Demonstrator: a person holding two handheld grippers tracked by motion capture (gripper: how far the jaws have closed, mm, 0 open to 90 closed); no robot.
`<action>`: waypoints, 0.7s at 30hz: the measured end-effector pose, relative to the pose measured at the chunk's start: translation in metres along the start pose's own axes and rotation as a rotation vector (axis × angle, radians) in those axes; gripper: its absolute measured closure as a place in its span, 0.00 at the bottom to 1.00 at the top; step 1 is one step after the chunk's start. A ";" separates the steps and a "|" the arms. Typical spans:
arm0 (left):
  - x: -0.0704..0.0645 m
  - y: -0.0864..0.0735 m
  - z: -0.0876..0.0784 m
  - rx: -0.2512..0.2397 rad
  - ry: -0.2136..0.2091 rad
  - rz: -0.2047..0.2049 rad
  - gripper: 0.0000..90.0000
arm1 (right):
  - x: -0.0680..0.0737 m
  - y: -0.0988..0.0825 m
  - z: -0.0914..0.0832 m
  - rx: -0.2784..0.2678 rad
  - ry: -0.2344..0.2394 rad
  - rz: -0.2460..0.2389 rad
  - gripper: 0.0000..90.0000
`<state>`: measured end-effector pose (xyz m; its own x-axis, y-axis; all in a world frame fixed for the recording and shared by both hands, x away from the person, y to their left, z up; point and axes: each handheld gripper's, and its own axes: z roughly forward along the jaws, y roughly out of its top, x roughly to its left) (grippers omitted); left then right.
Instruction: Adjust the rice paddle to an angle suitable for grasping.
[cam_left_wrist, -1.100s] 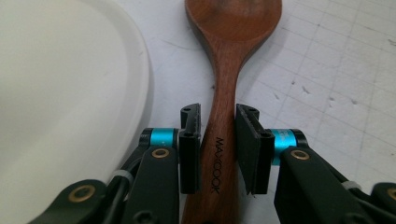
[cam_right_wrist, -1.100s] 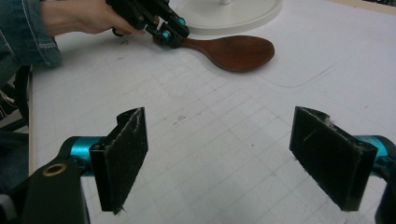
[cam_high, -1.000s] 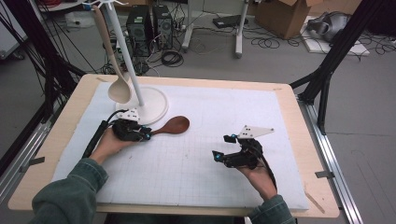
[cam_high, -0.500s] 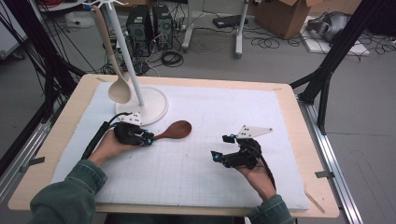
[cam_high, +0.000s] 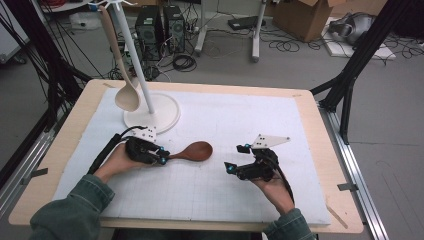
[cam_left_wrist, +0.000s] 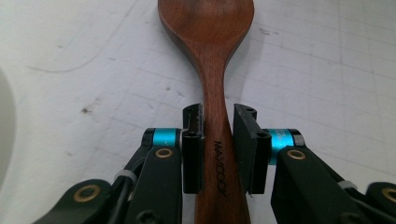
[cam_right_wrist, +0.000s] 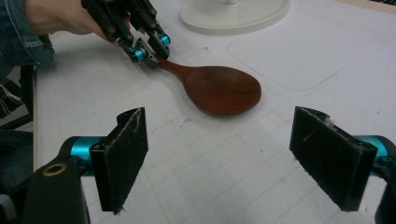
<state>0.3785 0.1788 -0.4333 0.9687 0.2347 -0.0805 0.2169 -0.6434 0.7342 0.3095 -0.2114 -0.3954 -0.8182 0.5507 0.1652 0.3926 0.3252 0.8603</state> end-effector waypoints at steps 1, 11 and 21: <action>-0.002 0.000 0.001 0.003 -0.008 0.005 0.82 | 0.000 0.000 0.000 0.002 0.003 -0.001 0.21; -0.012 -0.002 0.006 0.016 -0.055 0.025 0.82 | 0.002 0.002 0.004 0.005 0.011 -0.004 0.21; -0.015 -0.005 0.006 0.010 -0.049 0.023 0.82 | 0.004 0.004 0.008 0.011 0.019 -0.010 0.21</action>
<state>0.3632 0.1741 -0.4398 0.9781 0.1842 -0.0967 0.1956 -0.6555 0.7295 0.3117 -0.2017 -0.3954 -0.8300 0.5326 0.1659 0.3888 0.3391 0.8566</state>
